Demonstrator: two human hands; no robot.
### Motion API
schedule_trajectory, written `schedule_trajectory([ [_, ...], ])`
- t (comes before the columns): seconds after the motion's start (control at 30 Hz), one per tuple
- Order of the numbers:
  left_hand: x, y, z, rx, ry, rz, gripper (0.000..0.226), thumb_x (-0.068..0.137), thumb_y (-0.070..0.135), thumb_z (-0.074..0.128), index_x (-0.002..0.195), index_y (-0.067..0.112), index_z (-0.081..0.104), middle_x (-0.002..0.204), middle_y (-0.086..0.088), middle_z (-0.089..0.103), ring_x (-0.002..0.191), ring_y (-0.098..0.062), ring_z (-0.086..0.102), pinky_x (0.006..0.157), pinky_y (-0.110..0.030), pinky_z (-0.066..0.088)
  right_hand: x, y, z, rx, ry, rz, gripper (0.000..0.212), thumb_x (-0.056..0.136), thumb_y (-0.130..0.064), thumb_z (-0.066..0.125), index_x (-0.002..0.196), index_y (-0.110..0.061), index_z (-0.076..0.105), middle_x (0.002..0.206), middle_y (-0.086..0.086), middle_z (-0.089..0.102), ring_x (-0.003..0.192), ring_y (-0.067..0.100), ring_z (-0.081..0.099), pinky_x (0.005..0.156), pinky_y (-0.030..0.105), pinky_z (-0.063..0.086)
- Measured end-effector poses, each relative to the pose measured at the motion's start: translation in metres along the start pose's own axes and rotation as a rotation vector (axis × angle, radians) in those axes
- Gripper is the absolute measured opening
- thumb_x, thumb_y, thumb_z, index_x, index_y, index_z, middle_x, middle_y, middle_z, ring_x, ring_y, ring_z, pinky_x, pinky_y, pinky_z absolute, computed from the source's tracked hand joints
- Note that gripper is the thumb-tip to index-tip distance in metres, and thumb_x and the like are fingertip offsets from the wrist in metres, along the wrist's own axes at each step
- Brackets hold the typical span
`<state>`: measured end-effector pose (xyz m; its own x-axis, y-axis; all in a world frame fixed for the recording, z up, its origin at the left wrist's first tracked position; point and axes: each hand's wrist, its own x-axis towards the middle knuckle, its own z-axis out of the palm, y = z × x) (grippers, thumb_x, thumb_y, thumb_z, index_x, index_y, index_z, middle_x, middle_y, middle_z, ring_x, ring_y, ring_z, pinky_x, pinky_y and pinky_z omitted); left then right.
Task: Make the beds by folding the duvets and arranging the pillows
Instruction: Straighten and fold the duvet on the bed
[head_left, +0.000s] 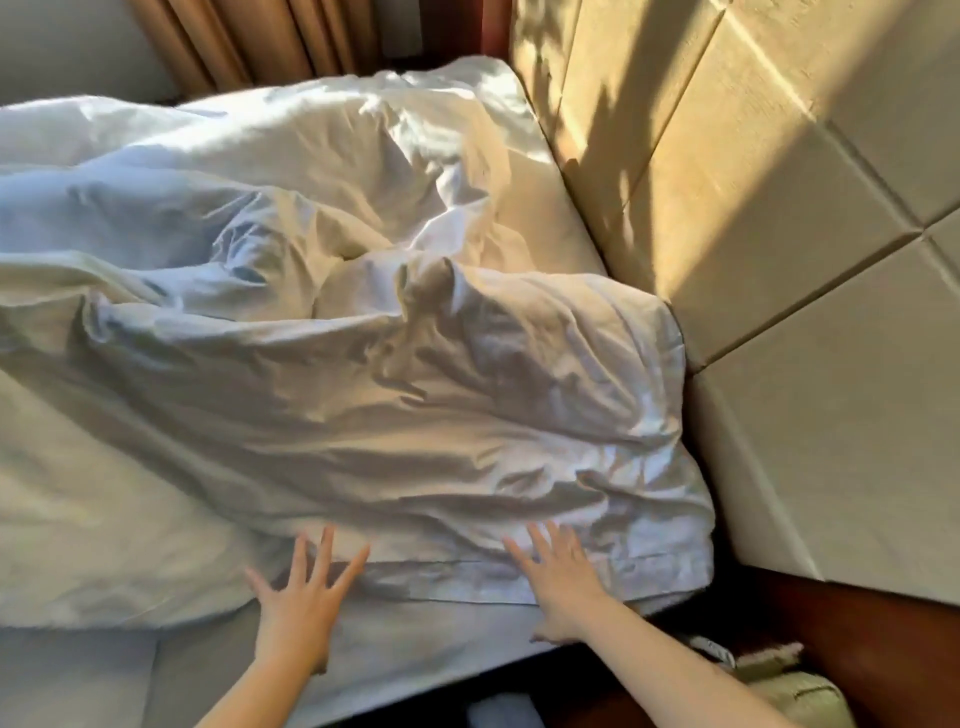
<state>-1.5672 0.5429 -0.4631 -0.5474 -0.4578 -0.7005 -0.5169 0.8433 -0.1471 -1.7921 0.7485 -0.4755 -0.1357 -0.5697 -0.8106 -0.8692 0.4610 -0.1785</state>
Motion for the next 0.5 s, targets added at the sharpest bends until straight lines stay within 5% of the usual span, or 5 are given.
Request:
schedule_trajectory([
  [0.07, 0.016, -0.015, 0.036, 0.085, 0.150, 0.031, 0.168, 0.014, -0.001, 0.087, 0.148, 0.035, -0.009, 0.151, -0.019, 0.030, 0.132, -0.043, 0.033, 0.076, -0.083, 0.020, 0.019, -0.009, 0.017, -0.029, -0.006, 0.009, 0.120, 0.085, -0.042, 0.064, 0.123, -0.030, -0.050, 0.154, 0.017, -0.023, 0.142, 0.042, -0.016, 0.113, 0.057, -0.007],
  [0.13, 0.034, -0.036, 0.064, 0.248, 0.239, 0.042, 0.159, 0.019, -0.016, 0.080, 0.150, 0.032, 0.001, 0.149, -0.017, 0.031, 0.136, -0.040, 0.028, 0.083, -0.085, 0.008, 0.040, -0.012, 0.027, -0.029, 0.120, 0.029, 0.128, 0.082, -0.032, 0.067, 0.117, -0.032, -0.057, 0.156, 0.024, -0.004, 0.142, 0.045, 0.002, 0.113, 0.058, 0.008],
  [0.2, 0.048, -0.057, 0.072, 0.406, 0.339, 0.101, 0.137, 0.047, -0.028, 0.069, 0.150, 0.028, -0.002, 0.154, -0.018, 0.018, 0.138, -0.041, 0.028, 0.091, -0.082, 0.008, 0.064, -0.012, 0.029, -0.040, 0.180, 0.035, 0.131, 0.052, -0.024, 0.084, 0.147, -0.023, -0.006, 0.132, 0.028, 0.047, 0.116, 0.046, 0.047, 0.091, 0.051, 0.046],
  [0.3, 0.072, -0.096, 0.077, 0.359, 0.408, 0.067, 0.108, 0.065, -0.016, 0.064, 0.148, 0.029, 0.013, 0.146, -0.023, 0.032, 0.128, -0.048, 0.038, 0.087, -0.083, -0.002, 0.093, -0.007, 0.029, -0.134, 0.366, 0.024, 0.051, 0.060, -0.015, 0.066, 0.110, -0.013, 0.056, 0.080, 0.012, 0.057, 0.064, 0.030, 0.056, 0.047, 0.031, 0.047],
  [0.5, 0.101, -0.105, 0.030, 0.143, 0.462, 0.104, 0.045, 0.062, 0.019, 0.054, 0.104, 0.019, 0.070, 0.121, -0.032, 0.050, 0.108, -0.051, 0.048, 0.075, -0.086, 0.016, 0.090, 0.014, -0.026, -0.022, 0.229, 0.106, 0.037, 0.093, -0.005, 0.038, 0.126, -0.014, 0.052, 0.120, 0.014, 0.061, 0.113, 0.031, 0.058, 0.088, 0.036, 0.046],
])
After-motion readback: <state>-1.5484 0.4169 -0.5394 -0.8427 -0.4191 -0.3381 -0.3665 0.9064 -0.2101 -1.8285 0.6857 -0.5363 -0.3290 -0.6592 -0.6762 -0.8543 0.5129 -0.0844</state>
